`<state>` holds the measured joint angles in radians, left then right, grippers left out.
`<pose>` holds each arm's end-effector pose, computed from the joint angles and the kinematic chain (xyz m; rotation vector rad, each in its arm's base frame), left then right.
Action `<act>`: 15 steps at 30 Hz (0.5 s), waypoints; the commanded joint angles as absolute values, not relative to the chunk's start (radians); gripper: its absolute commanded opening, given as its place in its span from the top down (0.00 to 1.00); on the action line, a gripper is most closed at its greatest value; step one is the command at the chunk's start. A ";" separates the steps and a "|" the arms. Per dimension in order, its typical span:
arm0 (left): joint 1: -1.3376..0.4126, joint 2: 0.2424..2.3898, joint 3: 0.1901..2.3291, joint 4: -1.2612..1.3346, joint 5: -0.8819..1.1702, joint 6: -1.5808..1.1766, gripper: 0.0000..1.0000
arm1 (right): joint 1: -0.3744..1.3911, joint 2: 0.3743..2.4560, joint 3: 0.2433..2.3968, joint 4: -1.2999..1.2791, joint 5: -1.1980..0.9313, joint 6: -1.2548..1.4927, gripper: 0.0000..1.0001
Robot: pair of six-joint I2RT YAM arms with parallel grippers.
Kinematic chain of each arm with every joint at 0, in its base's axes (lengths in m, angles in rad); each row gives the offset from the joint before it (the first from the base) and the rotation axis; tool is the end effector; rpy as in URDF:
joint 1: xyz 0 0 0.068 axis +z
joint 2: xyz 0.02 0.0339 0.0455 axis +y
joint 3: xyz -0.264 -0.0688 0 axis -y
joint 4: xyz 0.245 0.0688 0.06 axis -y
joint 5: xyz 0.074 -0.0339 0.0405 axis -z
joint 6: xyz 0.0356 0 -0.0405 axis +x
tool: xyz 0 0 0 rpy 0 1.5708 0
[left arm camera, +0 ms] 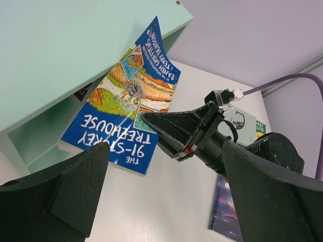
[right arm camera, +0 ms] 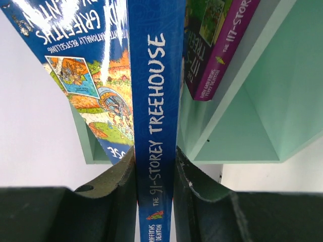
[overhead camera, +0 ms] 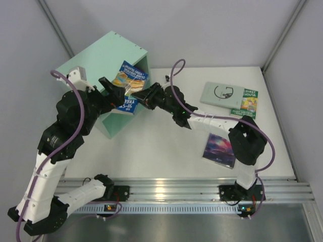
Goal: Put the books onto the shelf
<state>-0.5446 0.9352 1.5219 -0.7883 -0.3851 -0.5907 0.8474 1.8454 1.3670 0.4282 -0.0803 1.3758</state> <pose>0.1257 -0.0605 0.4901 -0.3207 1.7536 -0.4832 0.2931 0.3362 0.3026 0.4356 1.8942 1.6903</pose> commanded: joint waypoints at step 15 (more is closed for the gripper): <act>-0.545 0.877 1.486 -0.815 -0.417 -0.574 0.02 | 0.864 1.658 1.217 0.661 -0.106 1.397 1.00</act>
<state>-0.5446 0.8841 1.4937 -0.8188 -0.4091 -0.5766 0.8536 1.7527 1.2053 0.4892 -0.0982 1.3838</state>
